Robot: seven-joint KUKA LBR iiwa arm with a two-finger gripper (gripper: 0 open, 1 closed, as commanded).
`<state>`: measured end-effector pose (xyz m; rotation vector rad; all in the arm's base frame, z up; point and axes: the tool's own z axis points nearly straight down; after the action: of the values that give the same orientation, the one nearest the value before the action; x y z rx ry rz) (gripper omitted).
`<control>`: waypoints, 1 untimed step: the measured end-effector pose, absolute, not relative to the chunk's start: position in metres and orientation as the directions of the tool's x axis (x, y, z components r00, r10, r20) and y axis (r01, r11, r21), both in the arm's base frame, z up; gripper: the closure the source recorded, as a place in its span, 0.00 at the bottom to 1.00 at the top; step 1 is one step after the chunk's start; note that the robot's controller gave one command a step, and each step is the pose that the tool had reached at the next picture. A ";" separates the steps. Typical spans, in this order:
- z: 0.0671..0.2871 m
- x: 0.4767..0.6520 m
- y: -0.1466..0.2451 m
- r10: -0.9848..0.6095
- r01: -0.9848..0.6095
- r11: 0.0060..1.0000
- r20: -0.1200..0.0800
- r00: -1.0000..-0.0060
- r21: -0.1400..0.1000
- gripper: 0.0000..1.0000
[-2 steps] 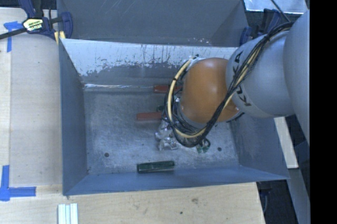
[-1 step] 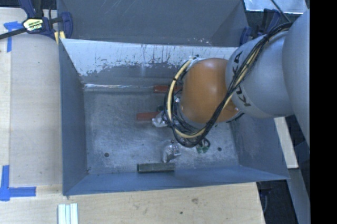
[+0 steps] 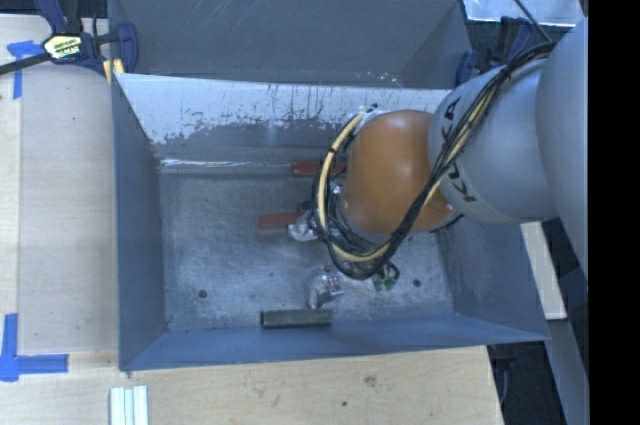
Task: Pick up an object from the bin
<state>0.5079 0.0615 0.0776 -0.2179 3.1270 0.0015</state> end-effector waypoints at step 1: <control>0.076 0.561 0.064 -0.190 -0.190 0.982 0.007 -0.982 0.001 0.00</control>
Offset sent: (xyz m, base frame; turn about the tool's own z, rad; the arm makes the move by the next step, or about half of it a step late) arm 0.0322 0.0152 0.0160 0.1438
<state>0.5610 0.0644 0.0761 -0.3010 3.1341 0.0006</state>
